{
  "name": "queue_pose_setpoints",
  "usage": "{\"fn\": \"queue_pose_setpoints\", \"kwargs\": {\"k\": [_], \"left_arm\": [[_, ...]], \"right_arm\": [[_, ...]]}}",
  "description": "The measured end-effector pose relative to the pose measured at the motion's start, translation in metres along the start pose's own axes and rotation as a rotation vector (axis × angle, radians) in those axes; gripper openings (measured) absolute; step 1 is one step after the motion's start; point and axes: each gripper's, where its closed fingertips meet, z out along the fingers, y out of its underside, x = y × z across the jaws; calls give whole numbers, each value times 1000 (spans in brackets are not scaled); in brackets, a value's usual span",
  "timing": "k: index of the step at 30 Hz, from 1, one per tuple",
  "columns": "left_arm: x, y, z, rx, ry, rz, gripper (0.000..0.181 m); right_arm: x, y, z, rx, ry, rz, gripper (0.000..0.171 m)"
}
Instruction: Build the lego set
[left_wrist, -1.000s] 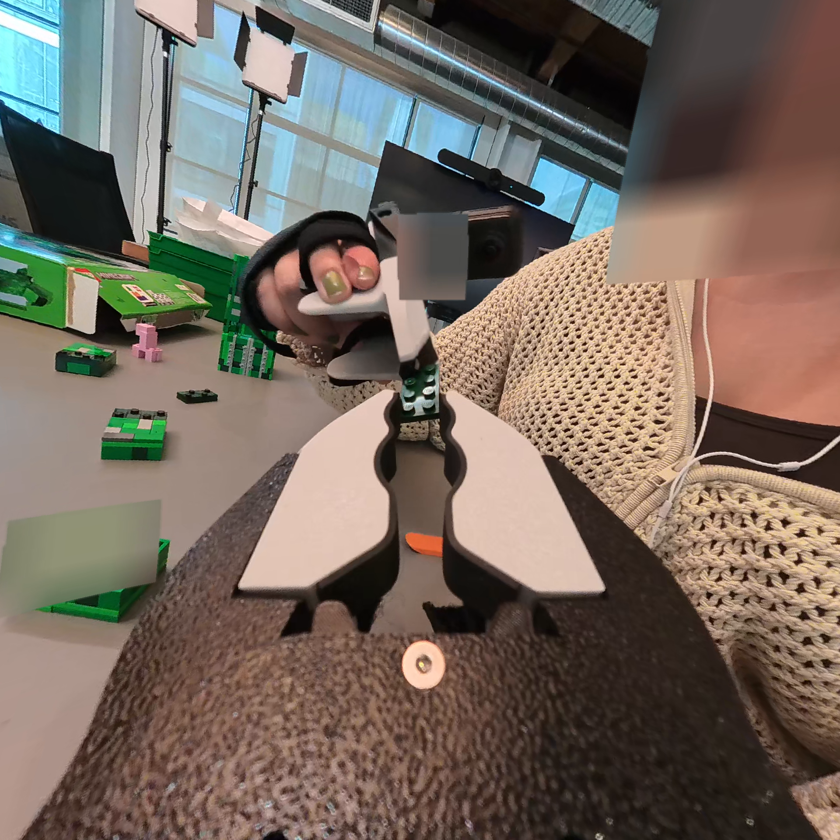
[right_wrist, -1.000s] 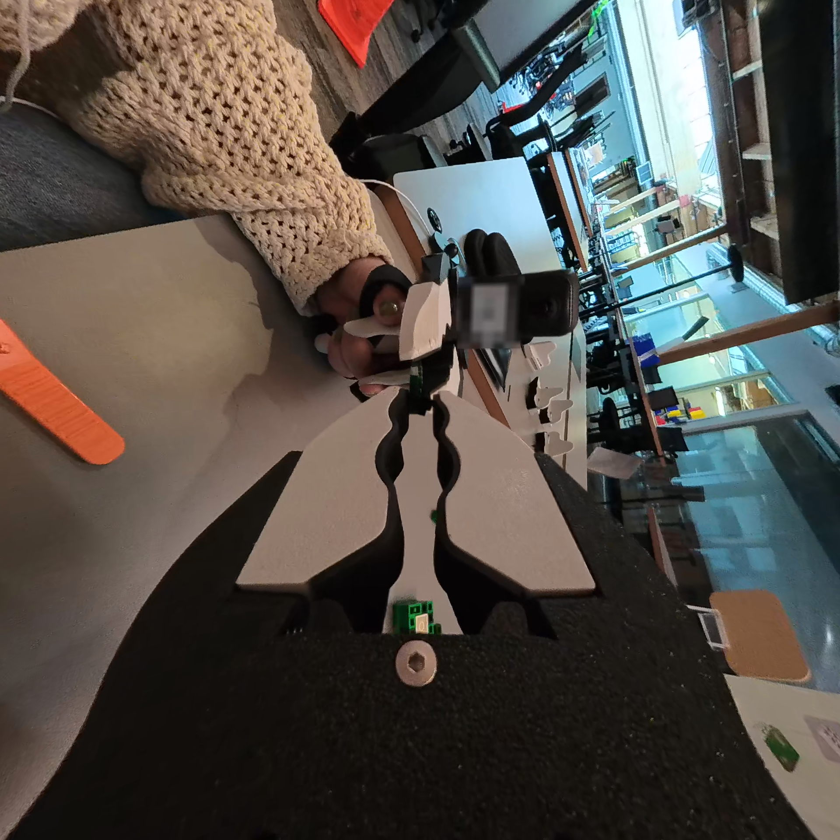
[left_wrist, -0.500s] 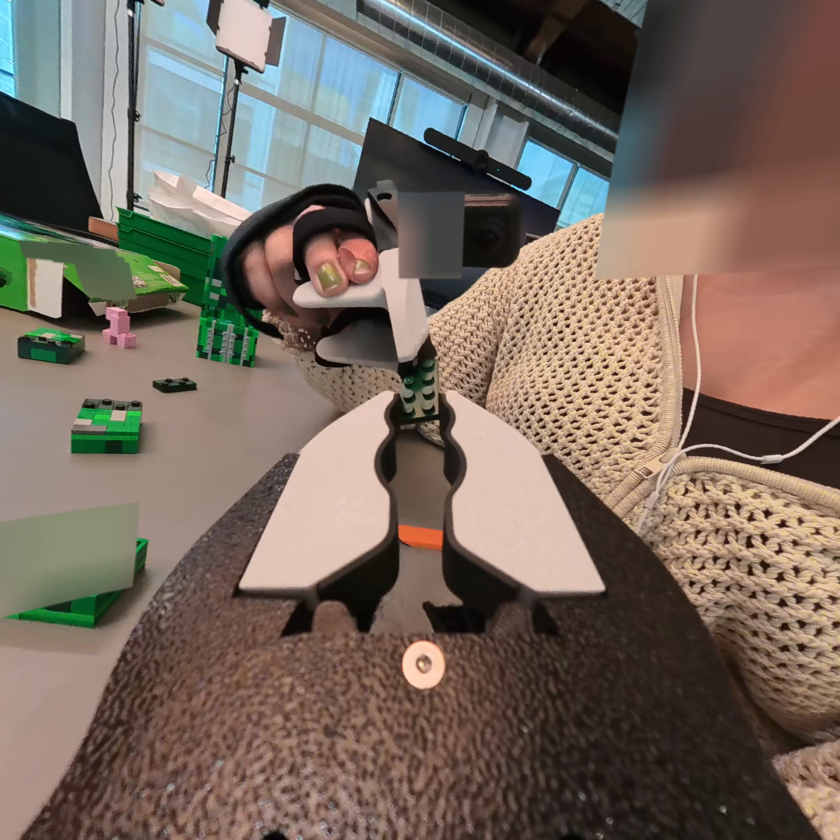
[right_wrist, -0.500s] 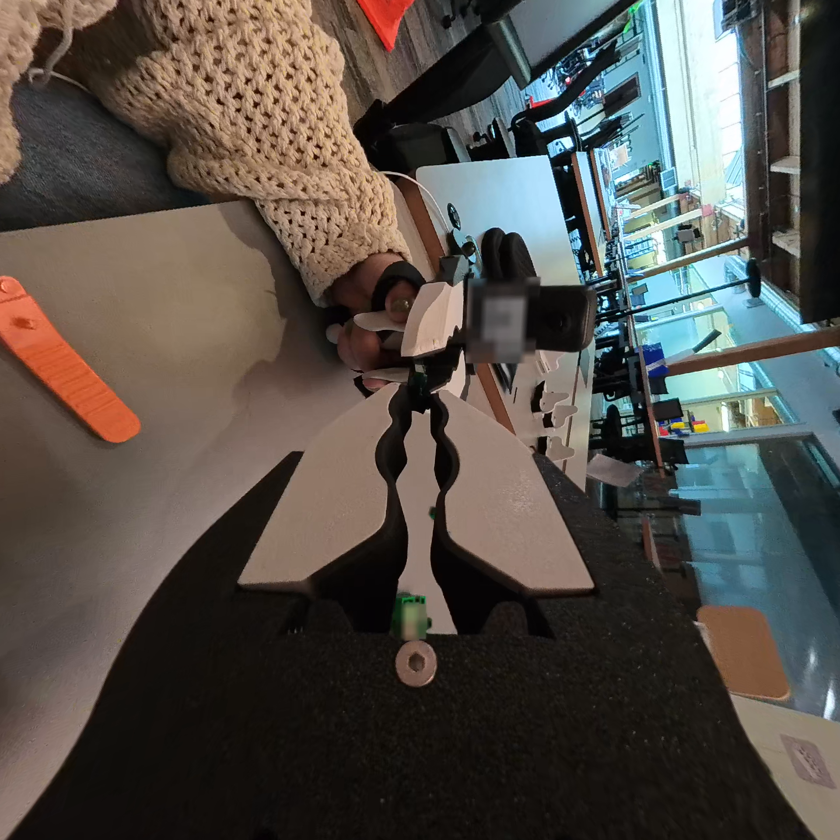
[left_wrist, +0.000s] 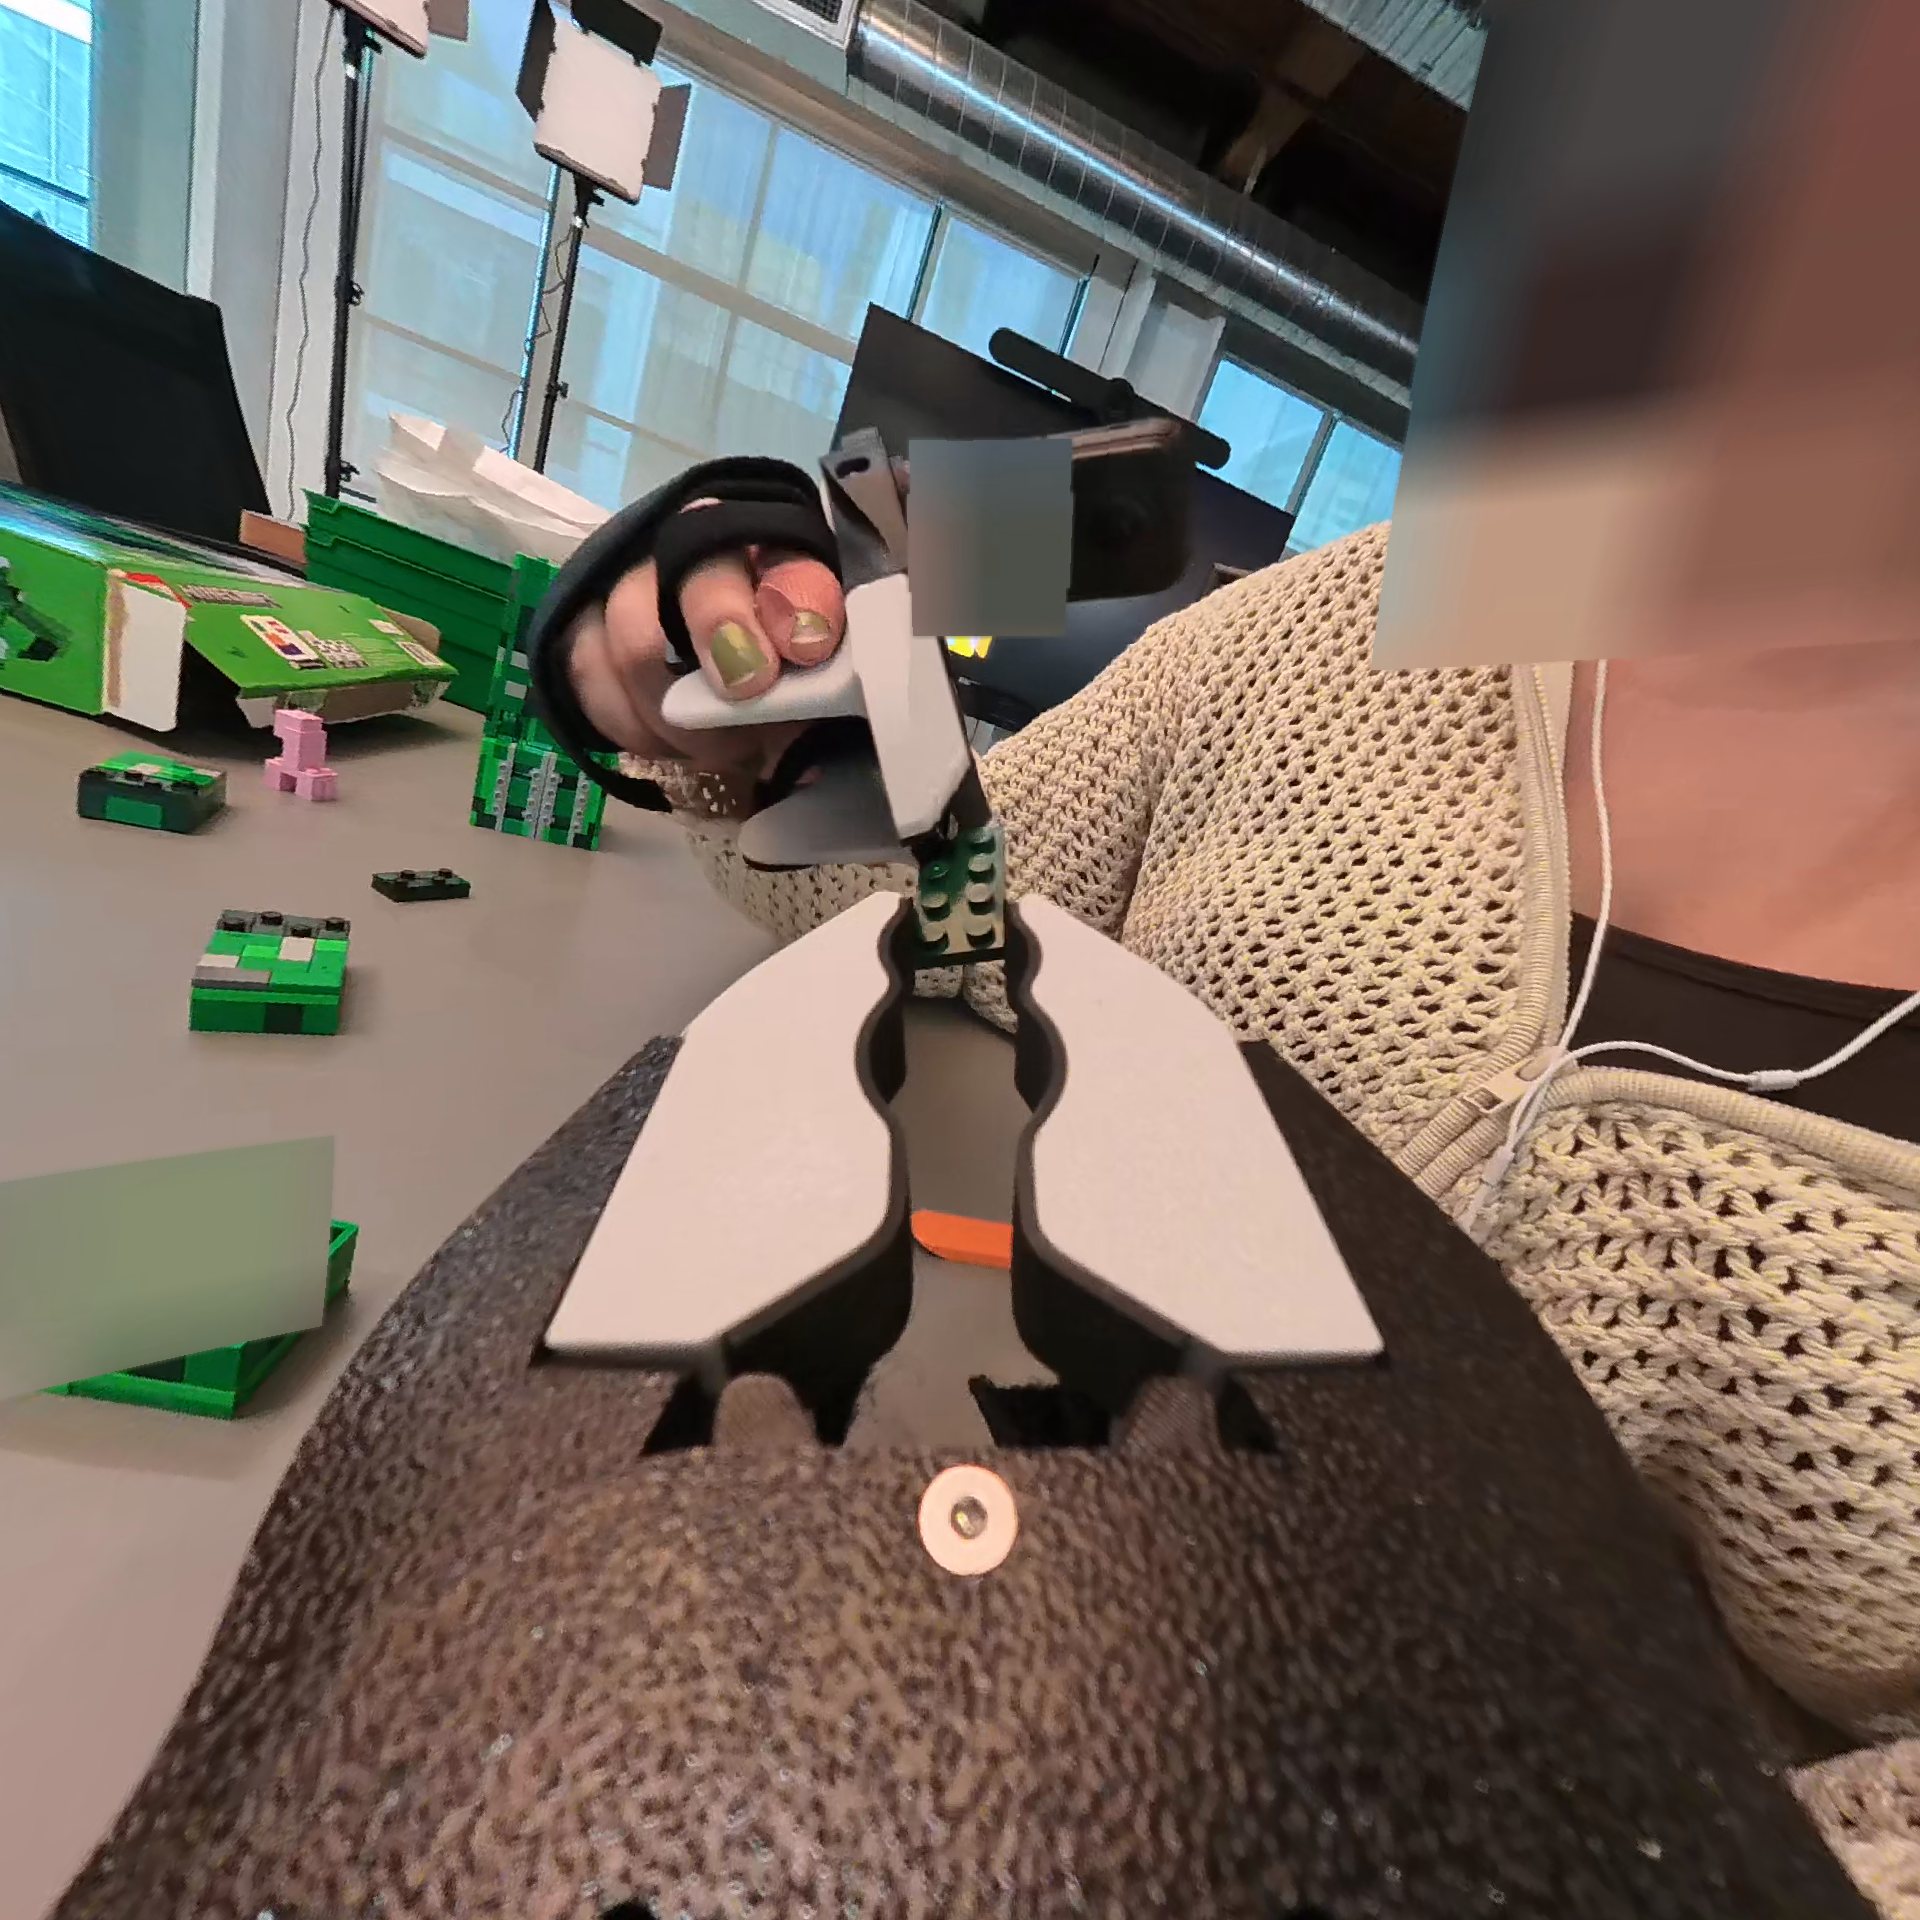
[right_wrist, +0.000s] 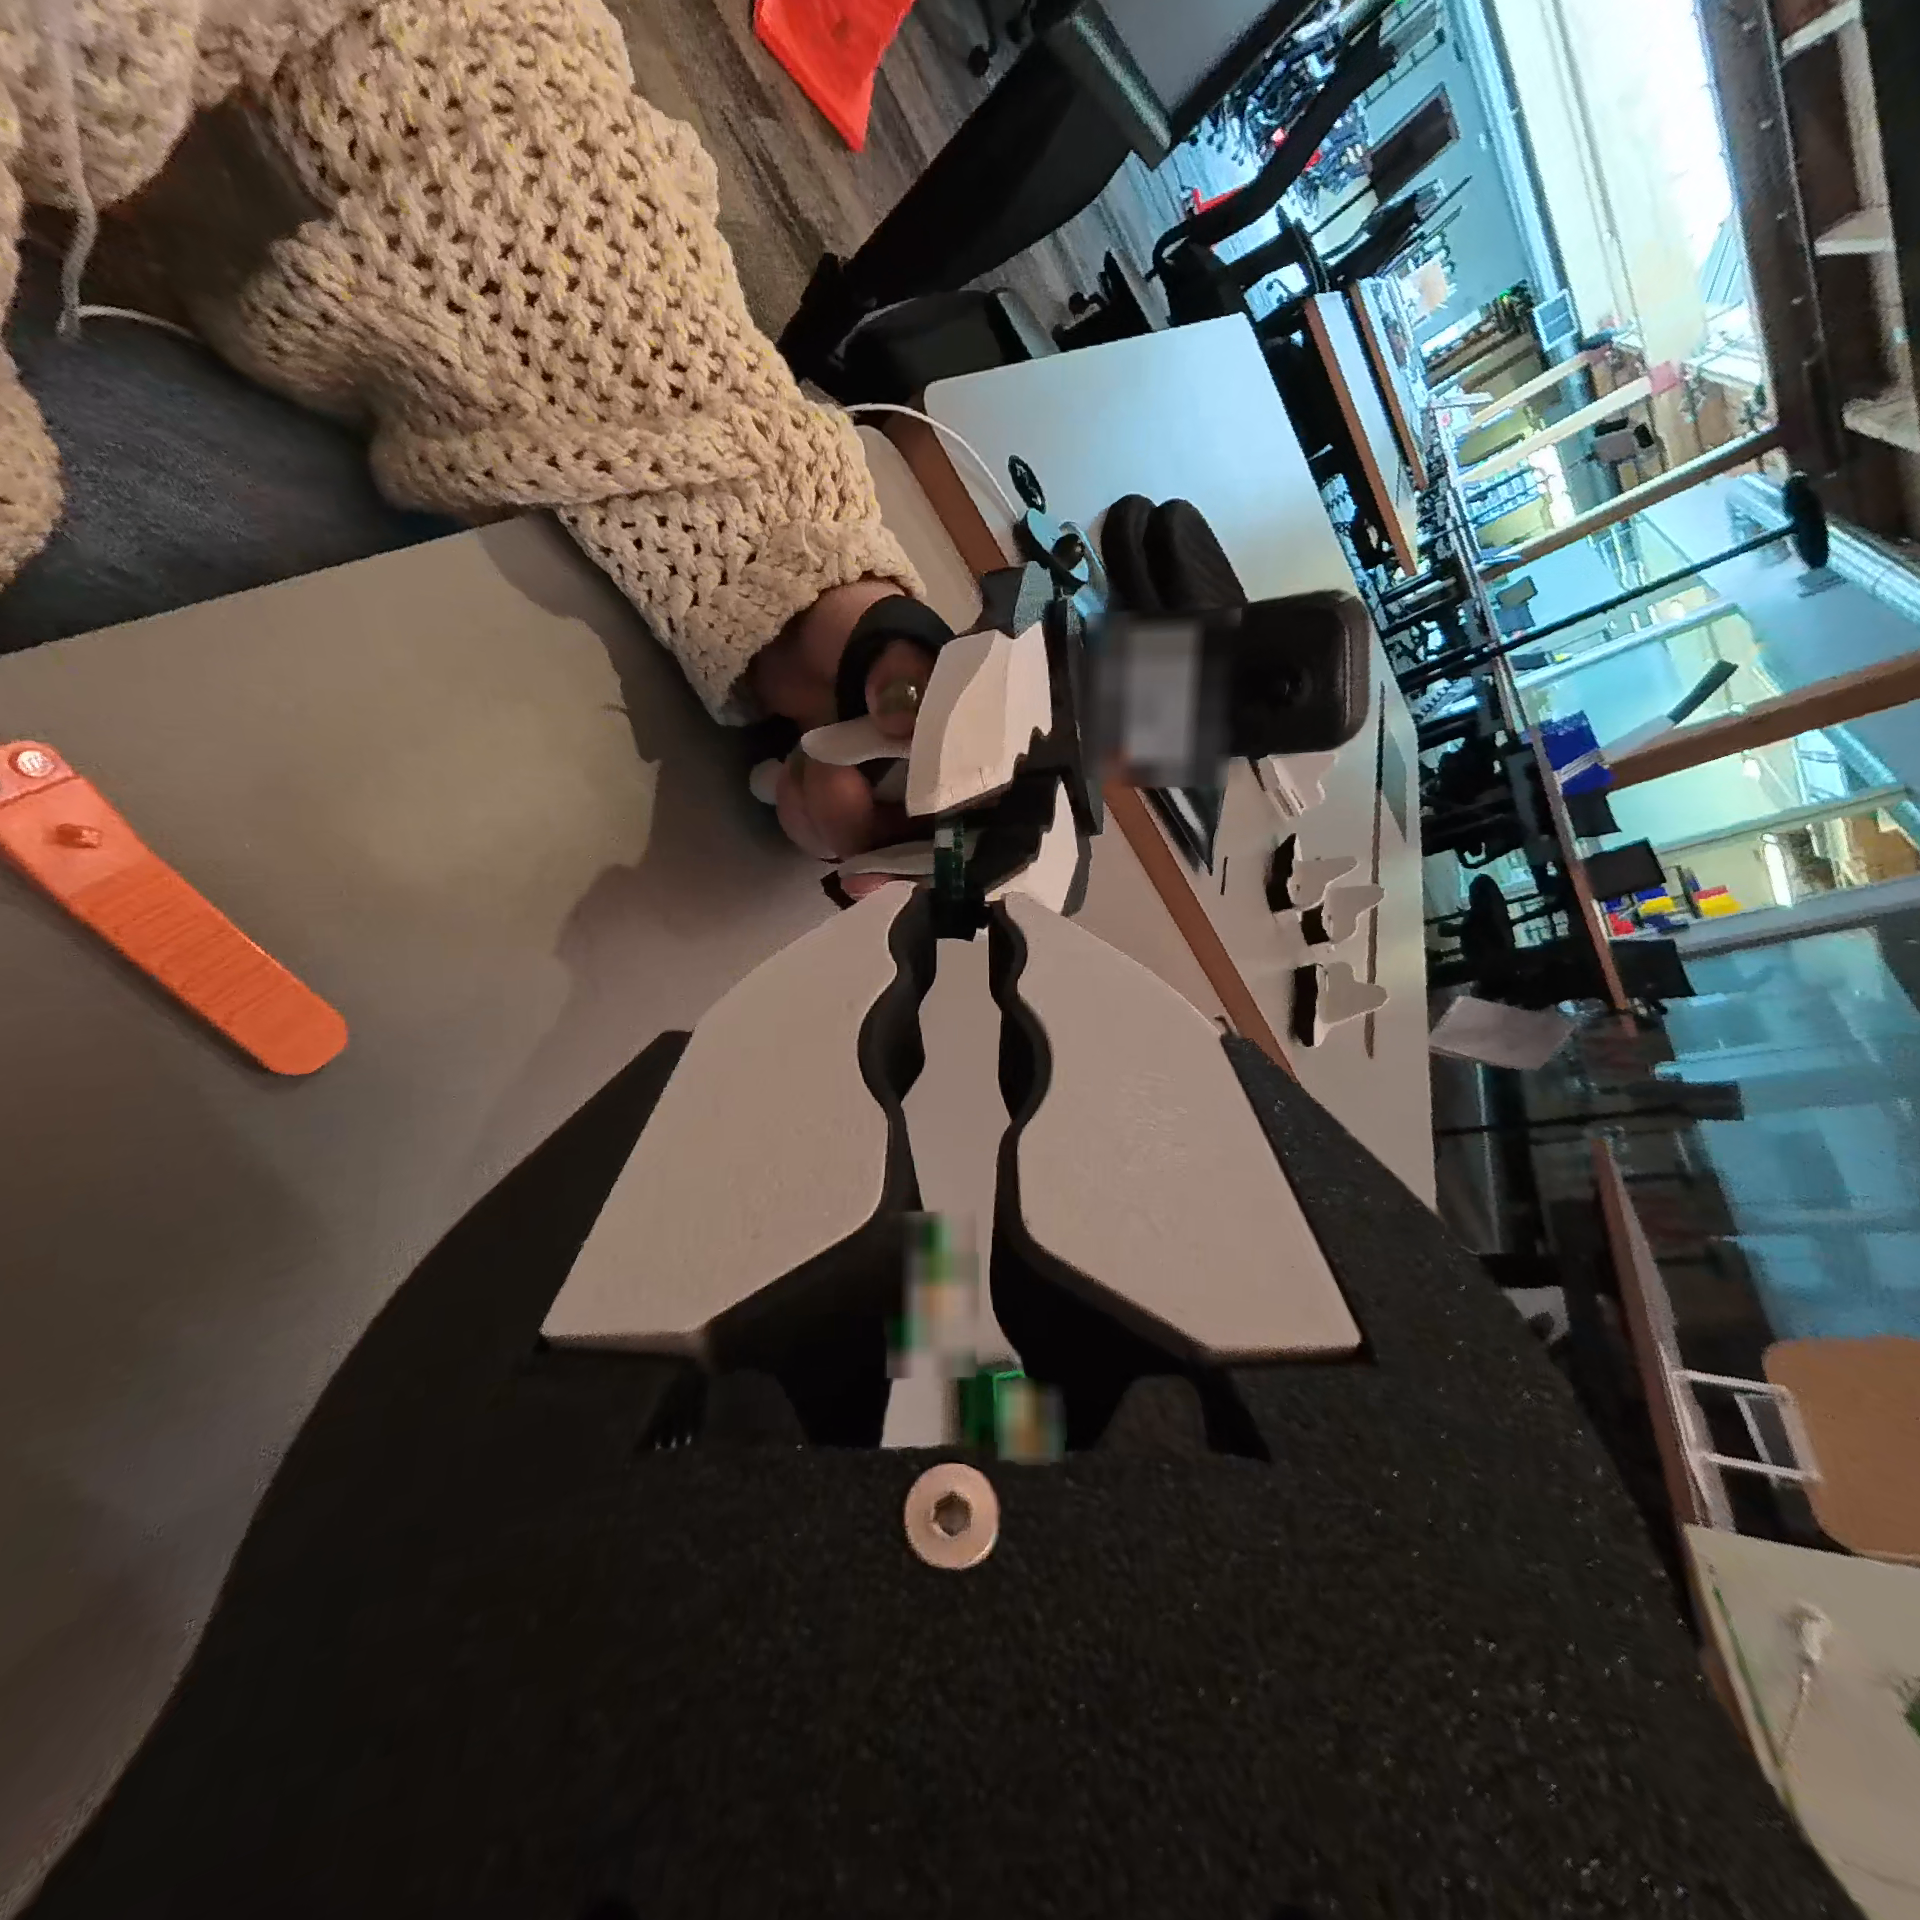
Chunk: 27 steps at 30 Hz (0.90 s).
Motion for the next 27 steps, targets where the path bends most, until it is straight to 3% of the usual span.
{"fn": "queue_pose_setpoints", "kwargs": {"k": [11,16,18,21,24,27], "left_arm": [[8,6,4,-44,60,-3,15],[-3,-4,-1,13,-58,89,15],[-11,-8,-6,20,-177,219,15],[-33,-19,-21,-13,-483,492,15],[-44,-26,-34,-114,-770,819,15],[-49,-17,-29,-261,-859,991,15]], "right_arm": [[-7,-7,-3,-42,-17,-161,9],[6,5,-2,-39,48,-23,11],[12,18,-5,-80,56,42,27],[24,35,-11,-56,50,313,34],[35,47,-13,53,-3,815,36],[40,45,-11,247,-106,1251,34]]}}
